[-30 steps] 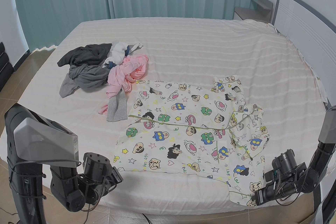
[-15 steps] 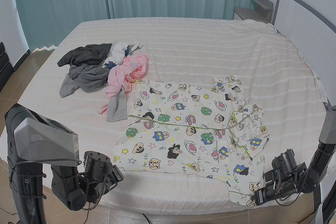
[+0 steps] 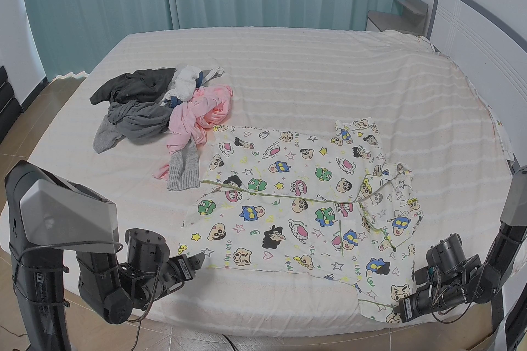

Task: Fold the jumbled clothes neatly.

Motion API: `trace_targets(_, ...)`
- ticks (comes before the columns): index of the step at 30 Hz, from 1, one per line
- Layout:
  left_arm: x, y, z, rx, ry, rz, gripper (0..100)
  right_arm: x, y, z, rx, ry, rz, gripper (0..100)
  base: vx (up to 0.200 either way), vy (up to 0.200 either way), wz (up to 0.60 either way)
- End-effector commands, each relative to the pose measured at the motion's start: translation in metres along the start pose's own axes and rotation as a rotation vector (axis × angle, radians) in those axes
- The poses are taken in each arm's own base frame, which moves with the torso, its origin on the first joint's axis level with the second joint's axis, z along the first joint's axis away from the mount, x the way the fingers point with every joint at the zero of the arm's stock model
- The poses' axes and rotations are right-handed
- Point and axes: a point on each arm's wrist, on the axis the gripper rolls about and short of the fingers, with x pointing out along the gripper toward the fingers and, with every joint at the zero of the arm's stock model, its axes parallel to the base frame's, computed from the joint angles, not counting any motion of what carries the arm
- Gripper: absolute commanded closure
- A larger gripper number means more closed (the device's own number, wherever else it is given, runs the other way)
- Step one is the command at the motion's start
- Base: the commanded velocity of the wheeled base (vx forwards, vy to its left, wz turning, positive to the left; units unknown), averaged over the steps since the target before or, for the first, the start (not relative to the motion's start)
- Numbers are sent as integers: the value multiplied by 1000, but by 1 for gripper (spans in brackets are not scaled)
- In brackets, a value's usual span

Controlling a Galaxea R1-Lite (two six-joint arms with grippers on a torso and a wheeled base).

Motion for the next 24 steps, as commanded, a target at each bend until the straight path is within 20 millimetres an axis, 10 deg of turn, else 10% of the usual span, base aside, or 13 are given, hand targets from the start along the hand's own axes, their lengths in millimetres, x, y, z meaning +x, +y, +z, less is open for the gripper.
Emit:
trace_targets(1,5,1,6,42,19,-67,0,-1,0,0,0,-1,-1,100,0,0,0)
trace_targets(24,39,10,22,188,51,-222,0,0,2,1,-7,-16,6,100,0,0,0)
